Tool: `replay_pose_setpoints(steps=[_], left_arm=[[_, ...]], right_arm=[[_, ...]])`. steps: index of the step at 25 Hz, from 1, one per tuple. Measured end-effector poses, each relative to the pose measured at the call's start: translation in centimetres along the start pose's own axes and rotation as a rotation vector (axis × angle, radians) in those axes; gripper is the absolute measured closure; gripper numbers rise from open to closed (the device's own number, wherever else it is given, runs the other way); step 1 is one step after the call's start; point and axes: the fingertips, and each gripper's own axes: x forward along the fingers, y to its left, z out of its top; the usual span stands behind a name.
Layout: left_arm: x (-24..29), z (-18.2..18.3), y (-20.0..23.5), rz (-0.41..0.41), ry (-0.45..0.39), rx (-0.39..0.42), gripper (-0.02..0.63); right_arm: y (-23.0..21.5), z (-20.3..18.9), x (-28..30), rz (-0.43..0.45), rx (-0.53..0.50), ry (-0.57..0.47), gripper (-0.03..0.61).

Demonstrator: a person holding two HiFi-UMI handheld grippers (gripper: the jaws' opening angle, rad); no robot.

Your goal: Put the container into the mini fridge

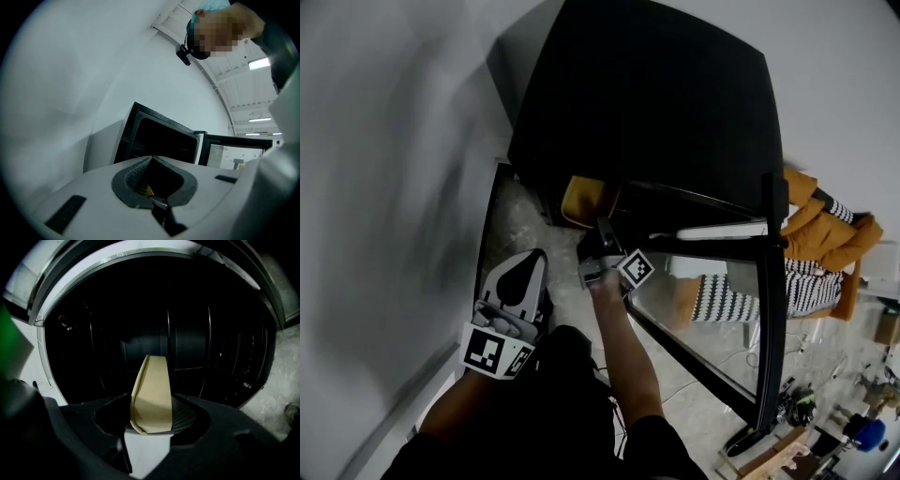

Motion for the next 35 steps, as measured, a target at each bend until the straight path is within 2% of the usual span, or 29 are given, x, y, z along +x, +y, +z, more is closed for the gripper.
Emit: replay_pose_setpoints(steps=[8,26,35], left_arm=[[0.3,-0.2,0.5,-0.003,0.001,-0.002,0.61],[0.5,-0.6,1.1,-0.003,0.02,-0.012,0.609],[0.6,-0.9,1.8,-0.001,0.029,-0.019,0.609]], right_arm=[[-0.5,0.9,1.2,0.006,0.013,-0.038,0.362],[-1.0,2.3,2.9,-0.04,0.034,-0.143,0.357],[-1.3,3.2,3.4,-0.058,0.053,-0.231,0.348]])
